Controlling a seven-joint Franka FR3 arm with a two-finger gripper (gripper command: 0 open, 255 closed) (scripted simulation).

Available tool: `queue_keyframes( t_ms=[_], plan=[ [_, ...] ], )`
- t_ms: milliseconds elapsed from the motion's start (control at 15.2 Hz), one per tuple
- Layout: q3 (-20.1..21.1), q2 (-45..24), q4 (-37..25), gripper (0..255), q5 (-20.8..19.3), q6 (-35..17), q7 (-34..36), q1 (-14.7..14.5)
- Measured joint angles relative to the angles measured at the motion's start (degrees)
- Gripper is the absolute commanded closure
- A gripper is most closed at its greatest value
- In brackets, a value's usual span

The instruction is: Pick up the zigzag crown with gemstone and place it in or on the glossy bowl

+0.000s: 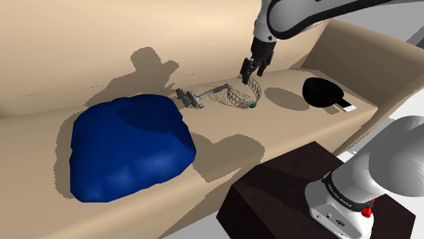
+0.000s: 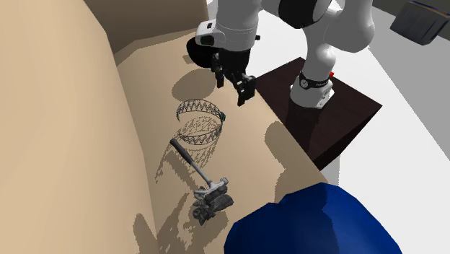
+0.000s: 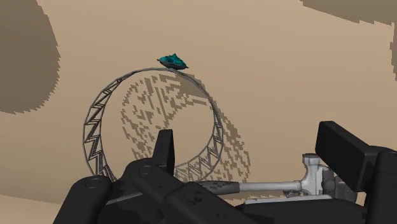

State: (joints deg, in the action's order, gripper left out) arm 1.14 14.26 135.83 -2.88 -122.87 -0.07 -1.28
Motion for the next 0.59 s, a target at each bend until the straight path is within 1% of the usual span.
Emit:
queue_keyframes(
  t_ms=[198, 330, 594],
  plan=[
    [0.57, -6.48, -1.97, 0, -1.72, -3.68, 1.19, 0.08],
    [0.84, -11.35, -4.42, 0, -3.02, -5.52, 2.05, 0.09],
    [1.06, -18.5, -6.63, 0, -5.56, -9.36, 3.98, -0.12]
  ],
)
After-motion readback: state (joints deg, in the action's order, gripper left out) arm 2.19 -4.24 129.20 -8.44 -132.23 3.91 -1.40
